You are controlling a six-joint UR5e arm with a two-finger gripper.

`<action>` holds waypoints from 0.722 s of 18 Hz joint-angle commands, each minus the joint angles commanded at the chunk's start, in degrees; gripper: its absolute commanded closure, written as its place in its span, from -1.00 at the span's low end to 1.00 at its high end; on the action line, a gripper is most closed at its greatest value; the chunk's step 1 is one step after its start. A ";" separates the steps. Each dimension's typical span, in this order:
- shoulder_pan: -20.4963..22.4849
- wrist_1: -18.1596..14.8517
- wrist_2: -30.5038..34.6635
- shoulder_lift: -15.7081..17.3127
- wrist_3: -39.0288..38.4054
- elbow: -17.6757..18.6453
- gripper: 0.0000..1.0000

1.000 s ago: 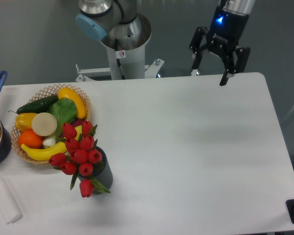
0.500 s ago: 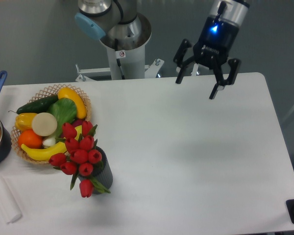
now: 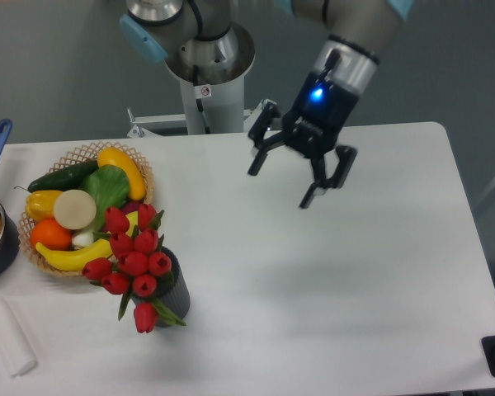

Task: Pick up the flowers from the vase
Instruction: 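Open the gripper and move it toward the red tulips in the vase, then lower the open gripper around the tulip stems above the black vase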

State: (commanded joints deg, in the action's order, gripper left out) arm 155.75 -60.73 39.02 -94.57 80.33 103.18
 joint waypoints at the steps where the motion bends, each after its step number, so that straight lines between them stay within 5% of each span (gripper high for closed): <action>1: -0.18 -0.09 0.00 -0.18 0.09 0.61 -1.00; 13: -5.01 2.37 -2.90 -4.83 -3.07 2.12 -1.00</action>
State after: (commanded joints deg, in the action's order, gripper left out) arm 150.74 -58.36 36.12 -99.40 77.26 105.30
